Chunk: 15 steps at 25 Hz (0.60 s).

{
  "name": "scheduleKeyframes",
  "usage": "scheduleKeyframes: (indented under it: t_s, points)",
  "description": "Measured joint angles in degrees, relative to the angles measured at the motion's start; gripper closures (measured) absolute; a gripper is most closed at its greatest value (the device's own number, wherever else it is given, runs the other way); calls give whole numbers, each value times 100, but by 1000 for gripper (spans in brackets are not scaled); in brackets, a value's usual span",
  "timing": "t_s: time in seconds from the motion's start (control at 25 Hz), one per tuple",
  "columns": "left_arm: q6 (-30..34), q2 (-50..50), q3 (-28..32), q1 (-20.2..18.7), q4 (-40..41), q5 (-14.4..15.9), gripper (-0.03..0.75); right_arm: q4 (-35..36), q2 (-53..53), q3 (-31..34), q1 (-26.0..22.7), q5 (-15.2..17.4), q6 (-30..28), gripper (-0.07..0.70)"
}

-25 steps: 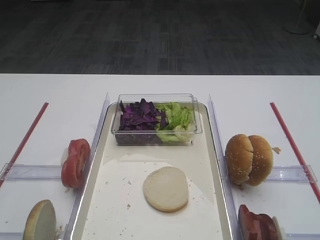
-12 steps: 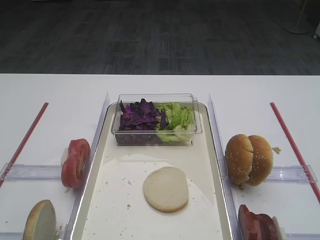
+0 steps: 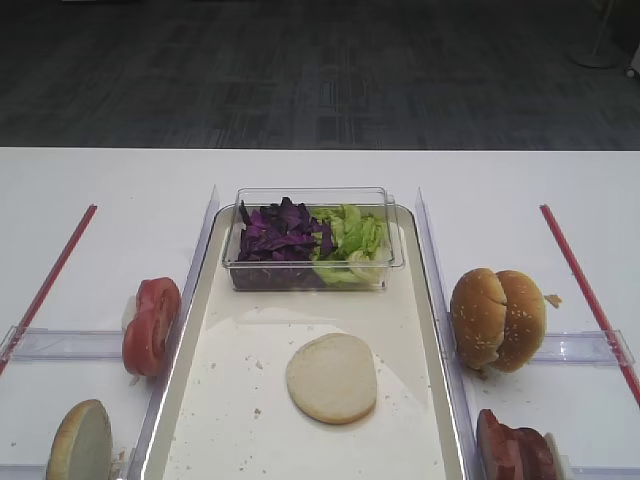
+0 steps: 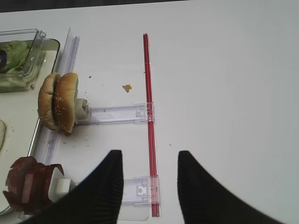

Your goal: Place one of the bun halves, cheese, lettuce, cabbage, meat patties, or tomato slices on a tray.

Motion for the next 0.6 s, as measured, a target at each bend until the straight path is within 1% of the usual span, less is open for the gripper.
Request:
scheduleKeyframes:
  t_s: [0.6]
  points:
    - [0, 0, 0, 0, 0, 10, 276, 0, 0, 0, 0, 0, 0, 313]
